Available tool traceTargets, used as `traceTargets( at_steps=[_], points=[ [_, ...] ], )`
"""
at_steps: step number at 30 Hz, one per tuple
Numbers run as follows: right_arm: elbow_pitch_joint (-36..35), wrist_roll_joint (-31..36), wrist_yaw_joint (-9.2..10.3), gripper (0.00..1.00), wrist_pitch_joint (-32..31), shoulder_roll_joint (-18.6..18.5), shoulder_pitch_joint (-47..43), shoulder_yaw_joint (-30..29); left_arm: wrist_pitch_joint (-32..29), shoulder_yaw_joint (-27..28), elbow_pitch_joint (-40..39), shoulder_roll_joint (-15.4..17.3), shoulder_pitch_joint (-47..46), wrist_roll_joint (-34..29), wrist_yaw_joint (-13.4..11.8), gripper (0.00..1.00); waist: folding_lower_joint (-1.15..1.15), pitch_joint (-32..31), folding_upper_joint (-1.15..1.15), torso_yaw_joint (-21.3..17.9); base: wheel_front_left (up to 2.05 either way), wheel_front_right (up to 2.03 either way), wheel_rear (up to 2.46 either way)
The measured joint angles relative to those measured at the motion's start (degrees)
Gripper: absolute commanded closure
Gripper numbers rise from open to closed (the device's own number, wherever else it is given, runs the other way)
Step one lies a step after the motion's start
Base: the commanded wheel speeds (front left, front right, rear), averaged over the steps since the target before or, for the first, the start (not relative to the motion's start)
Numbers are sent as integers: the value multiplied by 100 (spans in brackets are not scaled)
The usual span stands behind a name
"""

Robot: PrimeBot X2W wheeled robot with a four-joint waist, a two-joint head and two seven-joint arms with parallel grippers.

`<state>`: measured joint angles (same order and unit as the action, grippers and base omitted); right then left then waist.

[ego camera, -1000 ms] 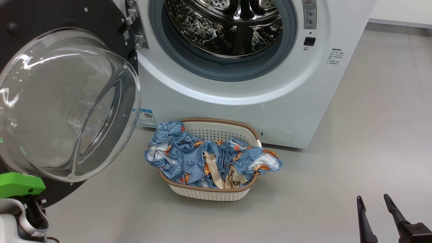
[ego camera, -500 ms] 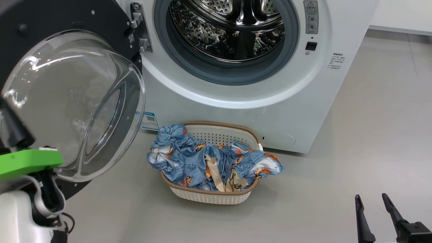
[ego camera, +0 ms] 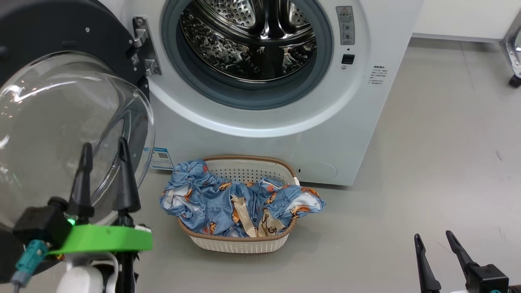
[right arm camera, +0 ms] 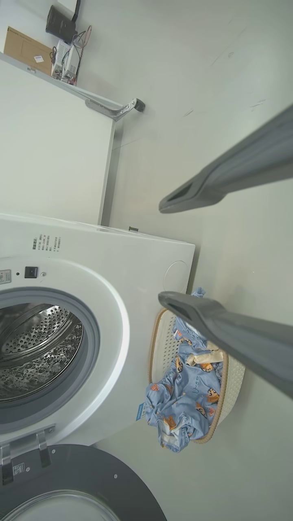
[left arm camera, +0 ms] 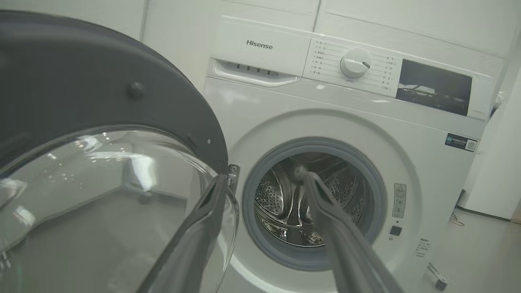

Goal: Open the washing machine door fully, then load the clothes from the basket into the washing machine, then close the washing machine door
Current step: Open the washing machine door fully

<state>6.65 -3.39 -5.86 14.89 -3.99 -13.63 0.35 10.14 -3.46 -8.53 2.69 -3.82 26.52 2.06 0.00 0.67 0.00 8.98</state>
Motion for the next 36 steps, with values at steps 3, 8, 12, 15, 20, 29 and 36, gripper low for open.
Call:
traceTargets(
  at_steps=[3,8,12,15,20,29,36],
  points=[
    [-7,8,-9,0,0,-5,6,10,-5,-183,78,10,379,-104,46,0,0,-7,0,-141,0,0,0],
    [-44,54,-14,0,0,-31,33,35,35,-233,443,11,925,-219,53,0,0,22,0,-389,0,0,0],
    [-85,59,-14,0,0,-52,99,36,156,-144,831,23,1282,-331,52,0,0,64,0,-576,0,0,0],
    [-111,60,-15,0,0,-51,160,49,258,-1,1121,34,1524,-367,46,0,0,89,0,-702,0,0,0],
    [-127,60,-16,0,0,-44,158,47,364,321,1466,42,1759,-399,-89,0,0,118,0,-889,0,0,0],
    [-182,60,-56,0,0,-45,157,21,413,502,1563,45,1758,-566,-156,0,0,145,0,-917,0,0,0],
    [-225,92,-56,0,0,-34,158,25,414,641,1511,41,1758,-620,-164,0,0,140,0,-895,0,0,0]
  ],
)
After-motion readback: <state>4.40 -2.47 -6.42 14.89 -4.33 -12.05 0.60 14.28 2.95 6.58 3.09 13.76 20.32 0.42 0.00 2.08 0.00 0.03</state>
